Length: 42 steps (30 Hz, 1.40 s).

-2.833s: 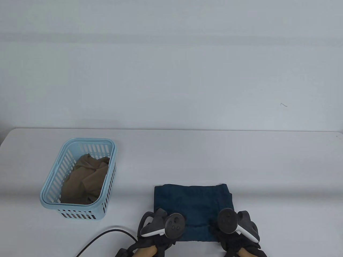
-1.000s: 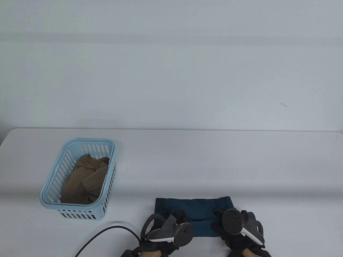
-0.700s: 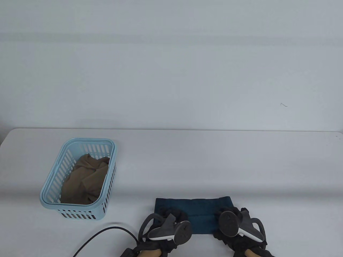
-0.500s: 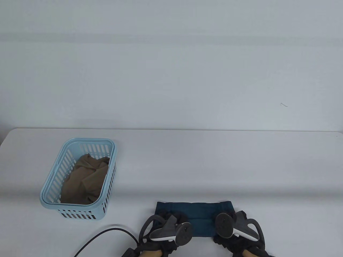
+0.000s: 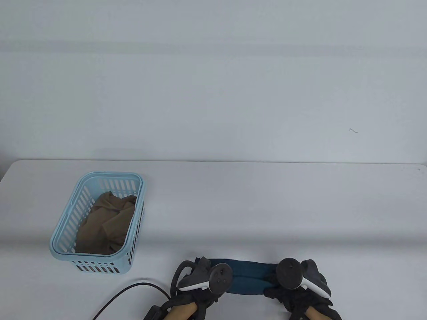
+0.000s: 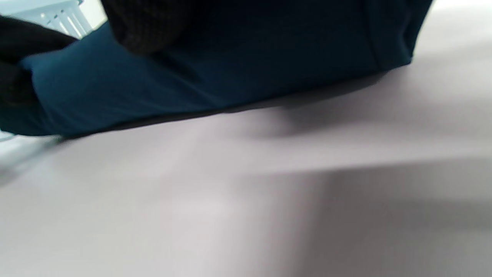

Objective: Roll shorts into tight roll

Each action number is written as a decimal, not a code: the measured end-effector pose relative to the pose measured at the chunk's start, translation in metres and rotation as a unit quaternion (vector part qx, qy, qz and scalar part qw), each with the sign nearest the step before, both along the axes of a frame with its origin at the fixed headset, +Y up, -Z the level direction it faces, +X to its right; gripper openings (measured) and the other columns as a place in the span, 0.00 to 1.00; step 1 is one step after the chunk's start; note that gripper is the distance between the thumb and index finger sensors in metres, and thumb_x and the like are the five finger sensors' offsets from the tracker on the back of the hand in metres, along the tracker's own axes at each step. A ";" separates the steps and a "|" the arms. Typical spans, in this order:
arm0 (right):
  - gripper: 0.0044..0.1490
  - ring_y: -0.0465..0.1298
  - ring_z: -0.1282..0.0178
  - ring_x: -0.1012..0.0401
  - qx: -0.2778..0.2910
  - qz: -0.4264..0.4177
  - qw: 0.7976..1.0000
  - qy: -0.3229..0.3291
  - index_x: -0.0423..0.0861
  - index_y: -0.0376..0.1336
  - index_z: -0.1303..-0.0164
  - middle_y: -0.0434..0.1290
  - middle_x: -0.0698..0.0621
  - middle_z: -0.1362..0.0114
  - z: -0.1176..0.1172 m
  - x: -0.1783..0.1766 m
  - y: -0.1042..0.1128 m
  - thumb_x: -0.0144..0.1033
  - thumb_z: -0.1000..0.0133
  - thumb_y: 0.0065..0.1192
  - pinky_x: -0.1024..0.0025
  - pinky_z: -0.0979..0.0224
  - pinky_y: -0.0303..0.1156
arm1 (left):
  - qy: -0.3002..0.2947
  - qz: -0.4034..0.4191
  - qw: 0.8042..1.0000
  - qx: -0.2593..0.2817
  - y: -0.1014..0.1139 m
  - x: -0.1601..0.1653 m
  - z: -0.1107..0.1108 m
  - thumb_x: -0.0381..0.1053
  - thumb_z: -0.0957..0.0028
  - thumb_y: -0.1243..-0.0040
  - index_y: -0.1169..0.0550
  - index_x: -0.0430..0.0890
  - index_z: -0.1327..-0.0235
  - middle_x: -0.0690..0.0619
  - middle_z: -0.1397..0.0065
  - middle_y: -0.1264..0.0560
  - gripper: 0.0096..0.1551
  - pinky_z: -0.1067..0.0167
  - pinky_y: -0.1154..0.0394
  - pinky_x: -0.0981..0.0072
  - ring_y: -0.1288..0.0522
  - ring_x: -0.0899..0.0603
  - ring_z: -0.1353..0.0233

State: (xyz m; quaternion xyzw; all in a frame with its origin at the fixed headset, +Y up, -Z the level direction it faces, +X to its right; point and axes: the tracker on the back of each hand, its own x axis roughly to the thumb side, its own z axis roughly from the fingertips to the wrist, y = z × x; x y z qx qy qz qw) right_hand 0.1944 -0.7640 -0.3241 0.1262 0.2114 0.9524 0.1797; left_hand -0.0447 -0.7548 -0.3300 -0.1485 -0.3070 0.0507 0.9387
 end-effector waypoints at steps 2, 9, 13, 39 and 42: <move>0.38 0.52 0.20 0.39 -0.011 -0.008 1.000 -0.001 0.40 0.65 0.31 0.57 0.39 0.20 -0.001 0.002 -0.001 0.50 0.47 0.52 0.27 0.26 0.34 | 0.000 0.000 1.000 -0.003 0.000 0.000 0.000 0.45 0.50 0.49 0.30 0.39 0.26 0.39 0.32 0.19 0.35 0.32 0.39 0.26 0.17 0.38 0.35; 0.36 0.55 0.21 0.40 0.011 0.015 1.000 -0.023 0.42 0.70 0.38 0.62 0.42 0.23 -0.001 0.003 0.000 0.52 0.48 0.53 0.26 0.26 0.37 | 0.008 -0.004 1.000 -0.022 -0.003 0.003 0.002 0.45 0.49 0.51 0.31 0.42 0.24 0.42 0.36 0.19 0.35 0.33 0.42 0.22 0.17 0.39 0.40; 0.36 0.56 0.22 0.40 0.055 0.045 0.996 -0.050 0.43 0.68 0.37 0.62 0.41 0.23 0.001 -0.001 0.002 0.53 0.48 0.53 0.26 0.26 0.37 | 0.035 -0.015 0.999 -0.017 -0.003 0.003 0.000 0.47 0.48 0.51 0.33 0.43 0.23 0.40 0.33 0.23 0.35 0.33 0.43 0.22 0.21 0.37 0.38; 0.37 0.43 0.15 0.42 0.197 0.043 0.976 0.078 0.47 0.52 0.22 0.49 0.45 0.15 -0.002 -0.005 0.019 0.43 0.43 0.50 0.31 0.21 0.37 | 0.143 0.076 0.983 0.087 0.046 -0.036 -0.026 0.52 0.43 0.52 0.34 0.43 0.22 0.36 0.18 0.35 0.34 0.32 0.48 0.21 0.34 0.26 0.21; 0.36 0.49 0.14 0.42 0.204 0.044 0.969 0.132 0.50 0.54 0.23 0.51 0.47 0.14 0.006 -0.023 0.021 0.43 0.43 0.52 0.29 0.22 0.43 | 0.164 0.121 0.974 0.100 0.060 -0.051 -0.026 0.52 0.43 0.52 0.34 0.42 0.23 0.35 0.19 0.35 0.34 0.33 0.48 0.21 0.34 0.25 0.22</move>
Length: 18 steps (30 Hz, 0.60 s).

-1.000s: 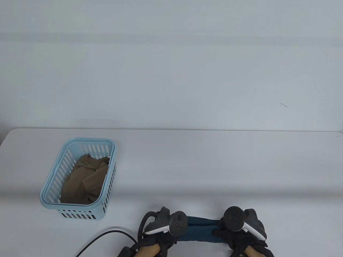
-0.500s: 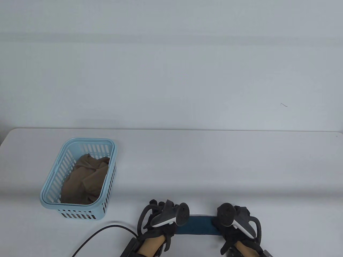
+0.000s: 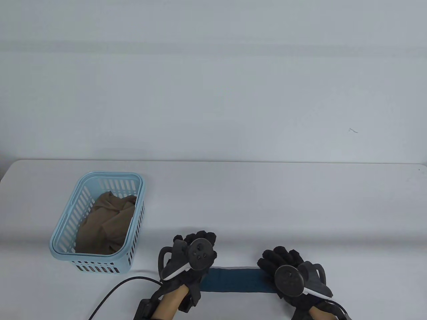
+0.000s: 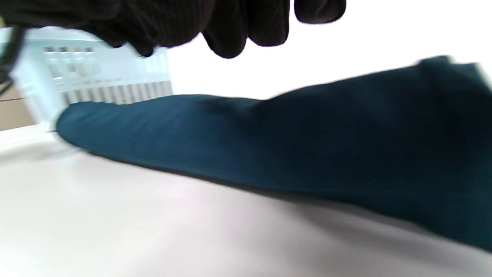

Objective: Roll shorts into tight roll

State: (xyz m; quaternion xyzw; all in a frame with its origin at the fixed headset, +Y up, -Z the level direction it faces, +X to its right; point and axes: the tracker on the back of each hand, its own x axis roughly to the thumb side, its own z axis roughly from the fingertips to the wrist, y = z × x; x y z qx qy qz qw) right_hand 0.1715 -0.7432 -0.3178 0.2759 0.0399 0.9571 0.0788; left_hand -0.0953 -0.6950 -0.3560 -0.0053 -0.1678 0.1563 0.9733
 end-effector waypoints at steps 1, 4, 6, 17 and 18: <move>0.37 0.48 0.14 0.41 -0.016 0.002 1.000 0.010 0.50 0.52 0.21 0.49 0.46 0.13 0.002 -0.008 -0.003 0.43 0.43 0.51 0.27 0.23 0.44 | -0.001 0.010 1.000 0.001 0.004 -0.005 0.000 0.52 0.43 0.52 0.34 0.42 0.23 0.35 0.19 0.35 0.34 0.33 0.48 0.20 0.34 0.25 0.22; 0.41 0.47 0.15 0.37 -0.061 0.034 0.997 0.023 0.52 0.44 0.18 0.43 0.43 0.12 0.002 -0.026 -0.016 0.45 0.42 0.48 0.25 0.24 0.45 | -0.008 0.024 1.000 0.011 0.016 -0.018 0.001 0.52 0.42 0.53 0.35 0.42 0.22 0.36 0.18 0.36 0.35 0.33 0.49 0.20 0.36 0.24 0.21; 0.41 0.46 0.15 0.36 -0.079 0.056 0.995 0.024 0.53 0.42 0.18 0.42 0.43 0.12 0.001 -0.033 -0.023 0.44 0.42 0.47 0.26 0.24 0.46 | -0.005 0.028 0.999 0.022 0.023 -0.025 0.002 0.53 0.42 0.53 0.36 0.42 0.22 0.36 0.17 0.38 0.35 0.33 0.50 0.19 0.38 0.23 0.20; 0.43 0.60 0.22 0.43 -0.071 0.102 0.992 0.022 0.54 0.40 0.20 0.47 0.44 0.15 0.004 -0.038 -0.028 0.42 0.43 0.52 0.48 0.24 0.61 | -0.009 0.005 1.000 0.009 0.021 -0.028 0.003 0.53 0.42 0.53 0.39 0.41 0.20 0.34 0.15 0.44 0.37 0.33 0.52 0.19 0.43 0.21 0.18; 0.43 0.60 0.22 0.43 -0.067 0.104 0.992 0.020 0.54 0.41 0.20 0.47 0.44 0.15 0.004 -0.038 -0.029 0.42 0.43 0.52 0.48 0.24 0.61 | -0.011 0.003 1.000 0.007 0.021 -0.026 0.003 0.53 0.42 0.53 0.39 0.41 0.20 0.34 0.15 0.44 0.37 0.33 0.52 0.19 0.43 0.21 0.18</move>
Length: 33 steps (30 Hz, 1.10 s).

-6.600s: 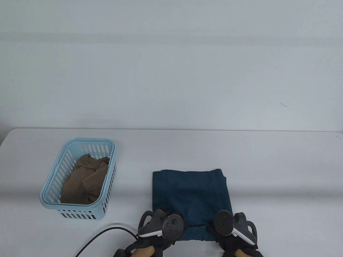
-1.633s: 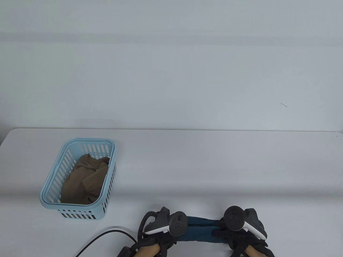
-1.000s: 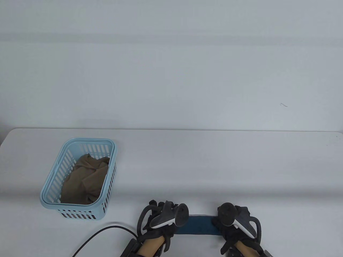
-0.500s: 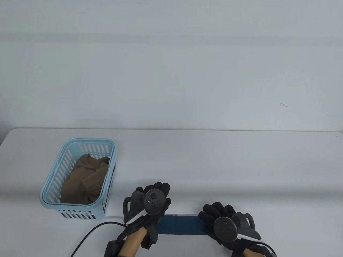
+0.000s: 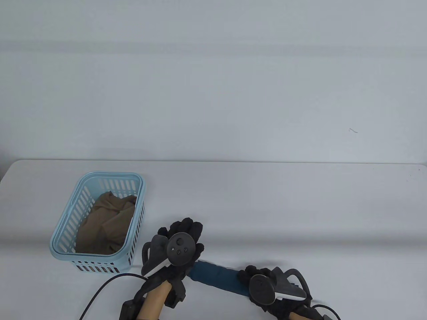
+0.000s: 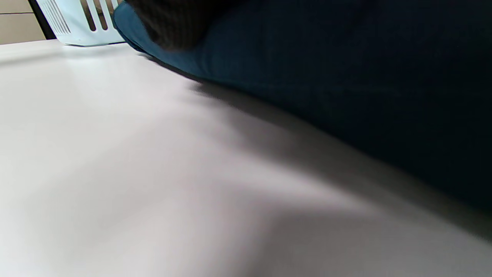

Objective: Roll shorts into tight roll

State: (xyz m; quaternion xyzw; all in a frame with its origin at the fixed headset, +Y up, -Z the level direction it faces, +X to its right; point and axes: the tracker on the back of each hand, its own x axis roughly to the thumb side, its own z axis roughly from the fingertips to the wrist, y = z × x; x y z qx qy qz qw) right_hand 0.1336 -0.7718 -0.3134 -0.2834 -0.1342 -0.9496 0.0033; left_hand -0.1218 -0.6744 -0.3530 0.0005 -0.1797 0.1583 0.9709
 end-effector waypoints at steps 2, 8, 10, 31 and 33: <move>0.43 0.60 0.22 0.43 0.003 0.001 1.000 -0.004 0.54 0.41 0.20 0.48 0.44 0.15 0.000 0.000 -0.001 0.42 0.43 0.52 0.49 0.25 0.62 | -0.003 -0.003 1.000 -0.001 0.000 0.001 0.000 0.53 0.42 0.53 0.39 0.42 0.20 0.34 0.15 0.44 0.37 0.33 0.52 0.19 0.43 0.21 0.19; 0.43 0.62 0.24 0.44 0.019 0.011 0.999 -0.041 0.53 0.40 0.20 0.50 0.43 0.16 -0.009 0.005 -0.003 0.44 0.43 0.51 0.50 0.27 0.63 | -0.007 -0.005 1.000 -0.004 -0.001 0.003 0.001 0.53 0.42 0.52 0.38 0.42 0.20 0.33 0.15 0.44 0.37 0.33 0.53 0.18 0.44 0.21 0.19; 0.43 0.62 0.24 0.45 0.022 0.019 0.998 -0.064 0.53 0.40 0.20 0.50 0.43 0.16 -0.016 0.010 -0.003 0.45 0.43 0.50 0.51 0.27 0.64 | -0.009 -0.004 1.000 -0.006 -0.002 0.003 0.000 0.53 0.42 0.52 0.38 0.42 0.20 0.33 0.15 0.44 0.37 0.33 0.53 0.18 0.44 0.21 0.19; 0.44 0.63 0.27 0.42 0.005 0.020 0.913 -0.408 0.51 0.39 0.20 0.52 0.39 0.18 -0.104 0.144 -0.007 0.47 0.43 0.48 0.50 0.28 0.64 | -0.016 -0.026 0.999 -0.027 -0.010 0.009 0.001 0.52 0.42 0.52 0.38 0.42 0.21 0.33 0.15 0.44 0.36 0.34 0.53 0.18 0.44 0.20 0.19; 0.43 0.63 0.27 0.41 0.002 0.010 0.902 -0.432 0.51 0.39 0.20 0.52 0.38 0.18 -0.107 0.157 -0.008 0.47 0.43 0.48 0.50 0.28 0.63 | -0.017 -0.027 0.999 -0.028 -0.010 0.010 0.001 0.52 0.42 0.52 0.38 0.42 0.20 0.33 0.15 0.44 0.36 0.34 0.53 0.18 0.45 0.20 0.19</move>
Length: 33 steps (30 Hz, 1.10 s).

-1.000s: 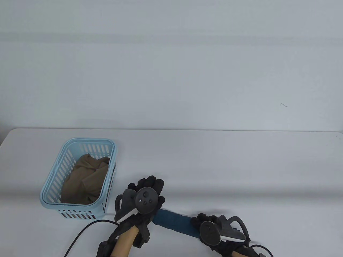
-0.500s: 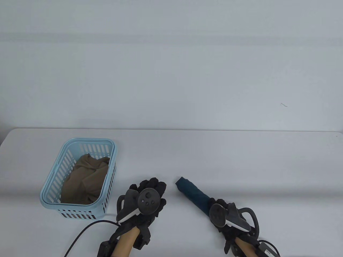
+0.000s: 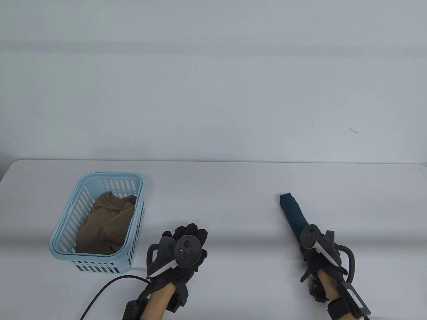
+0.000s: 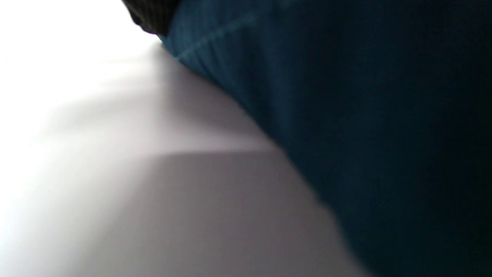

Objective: Roll shorts into tight roll

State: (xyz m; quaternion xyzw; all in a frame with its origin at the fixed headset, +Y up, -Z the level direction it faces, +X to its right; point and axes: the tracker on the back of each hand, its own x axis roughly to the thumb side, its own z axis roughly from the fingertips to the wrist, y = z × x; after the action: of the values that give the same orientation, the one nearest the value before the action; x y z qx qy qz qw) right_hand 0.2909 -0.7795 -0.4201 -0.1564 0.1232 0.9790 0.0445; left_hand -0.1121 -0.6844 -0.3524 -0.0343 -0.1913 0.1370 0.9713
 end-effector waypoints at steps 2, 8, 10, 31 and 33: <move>0.43 0.63 0.26 0.42 0.001 -0.001 1.000 -0.019 0.51 0.40 0.20 0.52 0.39 0.18 -0.003 0.014 0.000 0.47 0.43 0.48 0.50 0.28 0.64 | -0.001 0.000 1.000 -0.002 0.000 0.000 0.000 0.52 0.42 0.52 0.38 0.42 0.20 0.33 0.15 0.44 0.36 0.34 0.53 0.18 0.45 0.20 0.19; 0.43 0.63 0.27 0.42 0.004 -0.005 0.997 -0.078 0.51 0.40 0.20 0.53 0.38 0.18 -0.007 0.041 0.001 0.47 0.43 0.49 0.50 0.28 0.65 | 0.000 -0.001 1.000 -0.003 0.000 0.001 0.000 0.52 0.42 0.52 0.38 0.42 0.20 0.33 0.15 0.44 0.36 0.34 0.54 0.18 0.45 0.20 0.19; 0.43 0.63 0.27 0.42 0.003 -0.005 0.996 -0.091 0.51 0.40 0.20 0.53 0.38 0.18 -0.007 0.047 0.001 0.47 0.43 0.49 0.50 0.28 0.64 | -0.001 -0.002 1.000 -0.004 -0.001 0.001 0.000 0.52 0.42 0.52 0.38 0.42 0.20 0.33 0.15 0.44 0.36 0.34 0.54 0.18 0.45 0.20 0.19; 0.45 0.62 0.26 0.41 0.031 -0.046 0.986 -0.156 0.52 0.41 0.19 0.54 0.39 0.18 -0.004 0.076 0.000 0.48 0.44 0.51 0.47 0.28 0.64 | -0.010 -0.054 0.998 0.008 0.002 0.009 0.003 0.53 0.43 0.51 0.38 0.42 0.20 0.33 0.15 0.45 0.36 0.34 0.54 0.18 0.45 0.20 0.19; 0.47 0.57 0.21 0.40 0.036 -0.058 0.985 -0.161 0.50 0.39 0.19 0.51 0.39 0.16 0.000 0.078 0.007 0.49 0.44 0.51 0.38 0.24 0.57 | -0.008 -0.047 0.999 0.012 0.005 0.007 0.004 0.53 0.42 0.51 0.38 0.42 0.20 0.33 0.15 0.45 0.36 0.34 0.54 0.18 0.45 0.20 0.18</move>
State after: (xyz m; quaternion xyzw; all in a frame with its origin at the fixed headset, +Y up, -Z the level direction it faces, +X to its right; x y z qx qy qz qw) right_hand 0.3687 -0.7724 -0.4201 -0.3027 0.0880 0.9406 0.1264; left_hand -0.1047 -0.6795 -0.3484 -0.0331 -0.1989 0.0888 0.9754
